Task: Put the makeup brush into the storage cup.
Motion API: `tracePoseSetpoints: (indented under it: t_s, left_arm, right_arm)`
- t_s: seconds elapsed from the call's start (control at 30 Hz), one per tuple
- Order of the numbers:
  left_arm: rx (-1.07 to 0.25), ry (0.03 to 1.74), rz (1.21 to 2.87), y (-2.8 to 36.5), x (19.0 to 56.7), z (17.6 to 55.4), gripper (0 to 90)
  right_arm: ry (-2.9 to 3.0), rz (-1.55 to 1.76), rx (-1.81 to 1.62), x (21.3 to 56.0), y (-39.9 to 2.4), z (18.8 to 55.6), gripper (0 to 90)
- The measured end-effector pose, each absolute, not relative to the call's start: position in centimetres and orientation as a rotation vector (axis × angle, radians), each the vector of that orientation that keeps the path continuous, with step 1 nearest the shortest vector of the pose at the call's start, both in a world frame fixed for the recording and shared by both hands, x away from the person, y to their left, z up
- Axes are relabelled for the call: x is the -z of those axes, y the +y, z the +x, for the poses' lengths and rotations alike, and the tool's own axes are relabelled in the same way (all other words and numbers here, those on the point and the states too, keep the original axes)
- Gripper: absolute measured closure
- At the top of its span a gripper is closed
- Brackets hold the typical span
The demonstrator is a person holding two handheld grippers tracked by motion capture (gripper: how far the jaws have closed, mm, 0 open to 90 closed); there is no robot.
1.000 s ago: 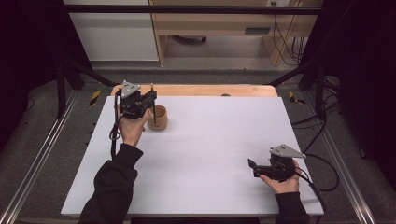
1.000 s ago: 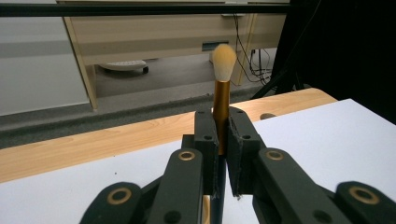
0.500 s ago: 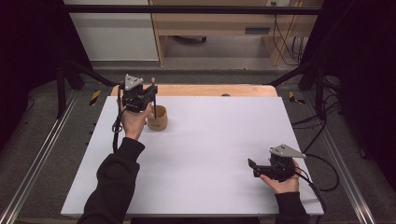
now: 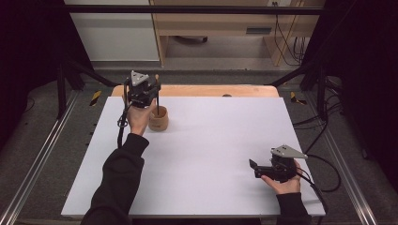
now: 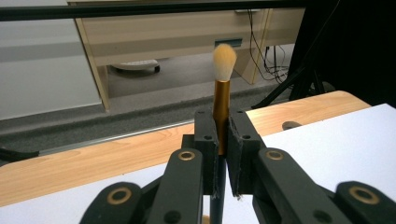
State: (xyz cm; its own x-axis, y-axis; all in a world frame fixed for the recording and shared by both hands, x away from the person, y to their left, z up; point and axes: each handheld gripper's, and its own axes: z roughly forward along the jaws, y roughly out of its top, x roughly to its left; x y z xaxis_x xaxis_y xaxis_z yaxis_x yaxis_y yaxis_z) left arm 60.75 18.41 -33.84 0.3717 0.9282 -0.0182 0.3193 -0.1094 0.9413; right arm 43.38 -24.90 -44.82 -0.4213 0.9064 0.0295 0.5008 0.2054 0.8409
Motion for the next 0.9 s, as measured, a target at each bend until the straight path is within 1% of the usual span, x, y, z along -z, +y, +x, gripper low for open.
tracePoseSetpoints:
  t_s: [0.33,0.7,0.9]
  left_arm:
    - [-0.777,1.146,1.657,18.3,34.9,61.7,83.5]
    - [-0.787,1.152,1.686,18.3,35.7,62.0,83.4]
    - [-0.766,1.158,1.690,18.6,36.6,61.9,83.4]
  right_arm:
    - [2.008,1.297,-1.119,44.9,-24.9,43.4,3.9]
    - [2.009,1.297,-1.121,44.9,-24.9,43.4,3.9]
    - [2.011,1.296,-1.119,44.9,-24.9,43.4,3.8]
